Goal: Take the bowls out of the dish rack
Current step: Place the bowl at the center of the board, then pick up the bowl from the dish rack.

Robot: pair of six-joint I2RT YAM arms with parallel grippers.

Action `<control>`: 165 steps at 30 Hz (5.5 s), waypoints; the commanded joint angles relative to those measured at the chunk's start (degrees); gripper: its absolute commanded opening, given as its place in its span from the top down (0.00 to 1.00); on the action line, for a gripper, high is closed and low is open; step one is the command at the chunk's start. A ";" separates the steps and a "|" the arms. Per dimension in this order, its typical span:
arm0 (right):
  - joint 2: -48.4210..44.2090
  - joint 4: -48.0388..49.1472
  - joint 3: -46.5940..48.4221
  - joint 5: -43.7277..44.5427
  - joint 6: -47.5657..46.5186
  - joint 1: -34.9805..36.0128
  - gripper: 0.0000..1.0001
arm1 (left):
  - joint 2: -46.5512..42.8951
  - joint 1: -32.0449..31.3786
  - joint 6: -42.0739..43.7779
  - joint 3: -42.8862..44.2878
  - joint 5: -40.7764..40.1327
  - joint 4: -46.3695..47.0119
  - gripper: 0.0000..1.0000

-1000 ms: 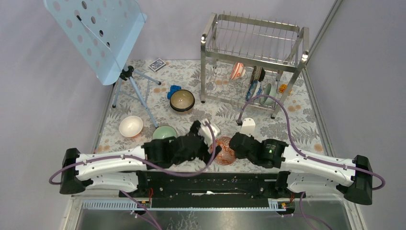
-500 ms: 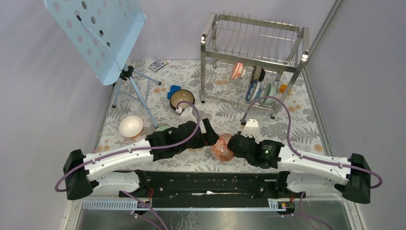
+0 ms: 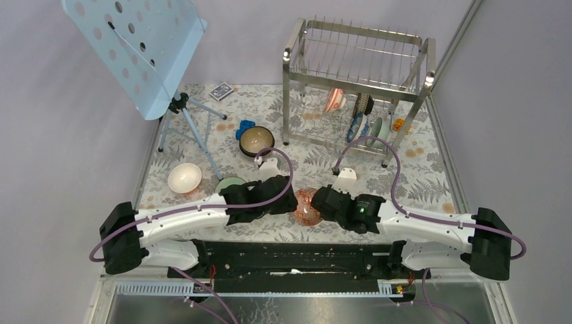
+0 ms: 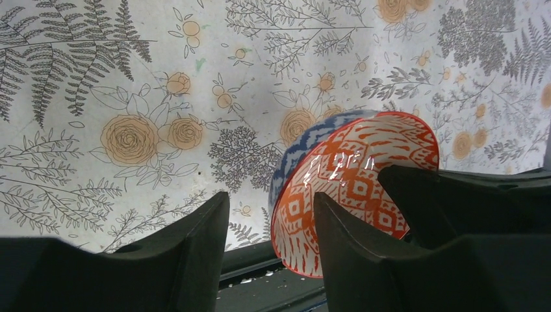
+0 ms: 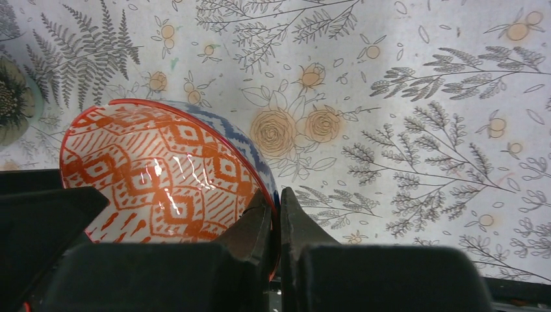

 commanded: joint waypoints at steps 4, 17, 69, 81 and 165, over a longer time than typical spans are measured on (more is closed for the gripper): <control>0.30 5.83 2.27 -3.72 1.88 -2.08 1.00 | 3.01 -0.35 4.19 0.47 0.99 2.91 0.54; 1.28 4.92 2.64 -4.76 -1.96 -2.30 0.82 | 4.18 -0.20 5.38 -0.13 1.12 4.14 1.00; -24.20 -8.31 -3.68 7.18 -6.64 -2.29 0.08 | 15.30 23.96 4.70 -0.66 13.64 12.17 0.62; -21.76 -5.84 -0.40 8.78 -11.92 -2.30 0.08 | 0.33 22.02 9.38 -4.88 10.46 15.39 0.14; -45.80 3.52 -23.71 -20.56 -14.79 -34.51 0.19 | 68.76 16.47 40.79 50.86 30.70 71.78 0.41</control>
